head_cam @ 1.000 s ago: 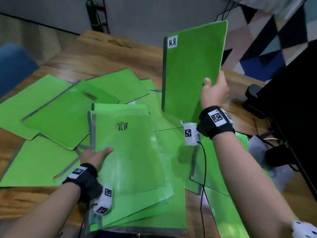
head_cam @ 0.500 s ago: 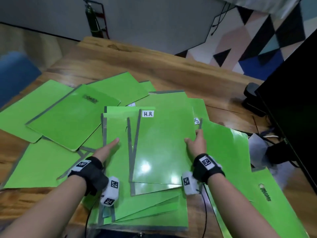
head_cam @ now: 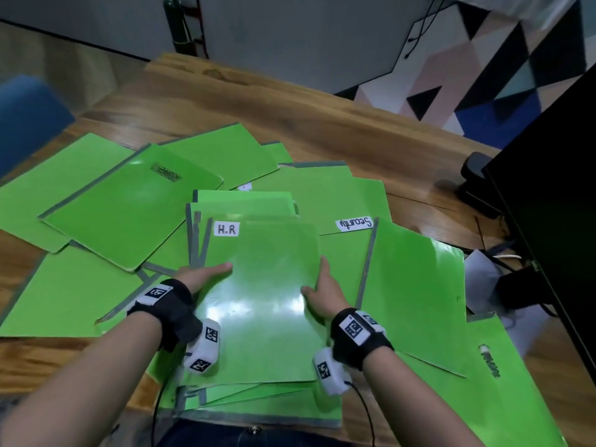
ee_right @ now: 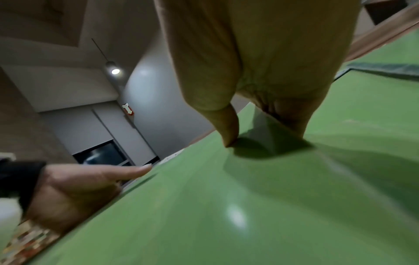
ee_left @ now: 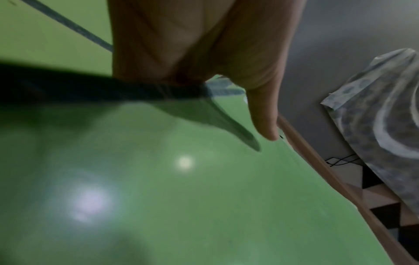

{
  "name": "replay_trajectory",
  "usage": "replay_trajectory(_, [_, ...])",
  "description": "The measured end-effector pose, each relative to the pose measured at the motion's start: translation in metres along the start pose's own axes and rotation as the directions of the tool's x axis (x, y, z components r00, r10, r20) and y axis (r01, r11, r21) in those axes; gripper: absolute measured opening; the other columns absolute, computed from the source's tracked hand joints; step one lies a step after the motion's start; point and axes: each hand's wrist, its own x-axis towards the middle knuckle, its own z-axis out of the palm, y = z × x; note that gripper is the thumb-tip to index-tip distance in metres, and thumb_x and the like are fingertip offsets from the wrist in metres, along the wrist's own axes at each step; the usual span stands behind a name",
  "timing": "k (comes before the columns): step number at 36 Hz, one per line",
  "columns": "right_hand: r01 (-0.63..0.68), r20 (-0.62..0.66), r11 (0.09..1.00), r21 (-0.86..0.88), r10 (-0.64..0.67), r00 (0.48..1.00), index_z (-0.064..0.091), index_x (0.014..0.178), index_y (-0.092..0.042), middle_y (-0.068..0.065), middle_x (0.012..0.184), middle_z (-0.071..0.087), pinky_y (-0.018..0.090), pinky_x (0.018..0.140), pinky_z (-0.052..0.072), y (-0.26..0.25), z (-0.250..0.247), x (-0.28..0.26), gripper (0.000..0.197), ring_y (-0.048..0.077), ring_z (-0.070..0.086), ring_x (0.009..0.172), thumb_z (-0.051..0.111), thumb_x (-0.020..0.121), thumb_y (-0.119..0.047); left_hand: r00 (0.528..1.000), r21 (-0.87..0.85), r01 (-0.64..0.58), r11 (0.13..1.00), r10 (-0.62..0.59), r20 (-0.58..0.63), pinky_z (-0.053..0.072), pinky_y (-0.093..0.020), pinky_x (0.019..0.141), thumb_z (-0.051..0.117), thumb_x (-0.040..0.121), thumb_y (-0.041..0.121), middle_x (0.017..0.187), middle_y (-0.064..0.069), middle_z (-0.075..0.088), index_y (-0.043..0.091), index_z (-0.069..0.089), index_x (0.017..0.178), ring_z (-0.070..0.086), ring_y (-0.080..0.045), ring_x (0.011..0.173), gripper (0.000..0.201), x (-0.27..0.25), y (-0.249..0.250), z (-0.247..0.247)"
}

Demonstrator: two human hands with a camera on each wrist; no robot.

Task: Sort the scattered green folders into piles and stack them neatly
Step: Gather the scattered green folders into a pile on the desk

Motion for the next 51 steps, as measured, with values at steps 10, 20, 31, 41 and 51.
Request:
replay_trajectory(10, [-0.157, -0.266, 0.872, -0.464, 0.031, 0.963, 0.014, 0.150, -0.020, 0.007, 0.156, 0.021, 0.058, 0.110, 0.024, 0.035, -0.026, 0.015, 0.081, 0.030, 0.020, 0.143, 0.050, 0.087, -0.057, 0.992, 0.163, 0.004, 0.987, 0.017, -0.122, 0.041, -0.046, 0.096, 0.074, 0.075, 0.039, 0.137, -0.027, 0.044, -0.007, 0.031, 0.139, 0.046, -0.040, 0.121, 0.090, 0.014, -0.002, 0.000])
replay_trajectory(20, [-0.531, -0.326, 0.807, -0.259, 0.444, 0.834, -0.012, 0.151, -0.016, 0.018, 0.156, -0.020, 0.075, 0.103, 0.010, 0.102, -0.055, 0.011, 0.124, 0.045, -0.013, 0.142, 0.043, 0.065, -0.087, 0.986, 0.229, -0.025, 0.973, 0.062, -0.154, 0.044, -0.045, 0.091, 0.074, 0.074, 0.044, 0.133, -0.026, 0.048, -0.006, 0.034, 0.138, 0.049, -0.040, 0.117, 0.091, 0.026, -0.009, 0.000])
replay_trajectory(31, [-0.411, -0.237, 0.815, -0.409, 0.340, 0.910, -0.001, 0.152, -0.021, 0.015, 0.159, -0.008, 0.070, 0.102, 0.026, 0.095, -0.049, -0.002, 0.124, 0.044, 0.001, 0.143, 0.055, 0.061, -0.084, 0.985, 0.261, -0.018, 0.965, 0.063, -0.162, 0.044, -0.048, 0.095, 0.074, 0.072, 0.046, 0.132, -0.026, 0.048, -0.006, 0.036, 0.136, 0.050, -0.041, 0.116, 0.091, 0.031, -0.010, 0.000])
replay_trajectory(41, [-0.357, -0.274, 0.791, -0.497, 0.248, 0.929, 0.031, 0.138, 0.003, 0.028, 0.134, 0.044, 0.047, 0.097, 0.048, 0.070, -0.035, -0.001, 0.075, 0.040, 0.049, 0.119, 0.061, 0.080, -0.033, 0.985, 0.261, -0.025, 0.965, 0.068, -0.159, 0.046, -0.049, 0.094, 0.075, 0.071, 0.048, 0.124, -0.025, 0.054, -0.007, 0.042, 0.130, 0.054, -0.040, 0.109, 0.087, 0.033, -0.014, 0.001])
replay_trajectory(51, [-0.145, -0.277, 0.802, -0.579, -0.026, 0.961, 0.037, 0.135, 0.008, 0.021, 0.113, 0.063, 0.034, 0.077, 0.057, 0.029, -0.045, -0.012, 0.045, 0.030, 0.066, 0.092, 0.048, 0.091, 0.003, 0.980, 0.296, -0.044, 0.954, 0.098, -0.171, 0.044, -0.050, 0.097, 0.074, 0.071, 0.049, 0.132, -0.025, 0.050, -0.005, 0.038, 0.135, 0.051, -0.040, 0.116, 0.091, 0.034, -0.014, 0.000])
